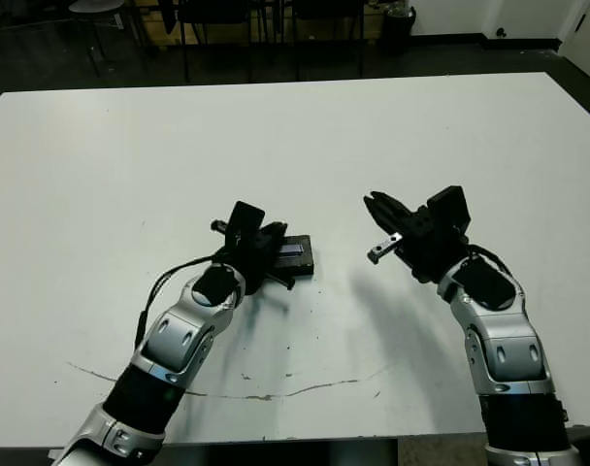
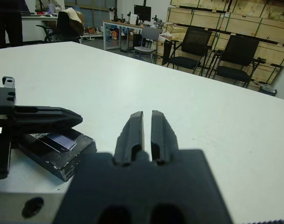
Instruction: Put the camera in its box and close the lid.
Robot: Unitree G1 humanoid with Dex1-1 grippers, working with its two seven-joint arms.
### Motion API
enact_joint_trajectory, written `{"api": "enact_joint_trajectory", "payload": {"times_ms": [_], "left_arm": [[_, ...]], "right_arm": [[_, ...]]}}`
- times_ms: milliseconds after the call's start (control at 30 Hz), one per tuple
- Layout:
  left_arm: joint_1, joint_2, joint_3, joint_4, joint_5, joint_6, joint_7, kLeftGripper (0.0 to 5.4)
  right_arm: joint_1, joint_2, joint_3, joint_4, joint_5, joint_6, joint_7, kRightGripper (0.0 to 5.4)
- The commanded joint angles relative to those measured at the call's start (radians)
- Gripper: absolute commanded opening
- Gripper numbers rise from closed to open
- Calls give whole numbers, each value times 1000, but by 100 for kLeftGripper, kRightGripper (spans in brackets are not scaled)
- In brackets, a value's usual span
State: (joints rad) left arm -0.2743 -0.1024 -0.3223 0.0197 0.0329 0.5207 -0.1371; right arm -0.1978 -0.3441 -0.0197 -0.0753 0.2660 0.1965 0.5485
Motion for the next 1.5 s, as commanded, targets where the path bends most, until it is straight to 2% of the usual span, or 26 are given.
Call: {"api": "enact_joint_trajectory", "payload": {"times_ms": [33,300,400,567,700,767,833,900,967,1100,1200,1300,1500], "left_arm": [[96,44,13,-27,-36,116,-48,1],[129,68,81,-333,-124,228,-80,1],[130,93,125,-406,-157,226,-95,1],[130,113,225,-475,-214,183,-90,1],[144,111,305,-485,-238,60,-72,1],[164,158,294,-448,-131,-145,-46,1],[180,196,306,-392,-55,-330,-27,1],[186,209,347,-329,-34,-460,-3,1],[185,205,395,-270,-34,-544,35,1],[175,180,450,-169,-40,-624,108,1],[168,154,460,-114,-49,-654,146,1],[163,136,456,-93,-50,-648,168,1],[161,143,432,-83,-60,-631,142,1]], "right_arm": [[8,-1,0,1,5,18,3,0],[6,1,-3,6,12,1,9,0],[6,4,-4,8,10,-14,7,0],[17,12,-6,-25,7,7,-30,0],[40,43,-12,-65,6,1,-89,0],[50,62,-17,-76,4,-12,-115,0],[62,85,-18,-99,-5,-4,-161,0],[71,111,-13,-105,-27,-28,-203,0],[77,135,-1,-98,-71,-68,-248,0],[87,183,14,-110,-119,-66,-327,0],[88,212,20,-92,-143,-105,-359,0],[84,237,17,-76,-151,-138,-382,0],[74,237,13,-86,-163,-120,-402,0]]}}
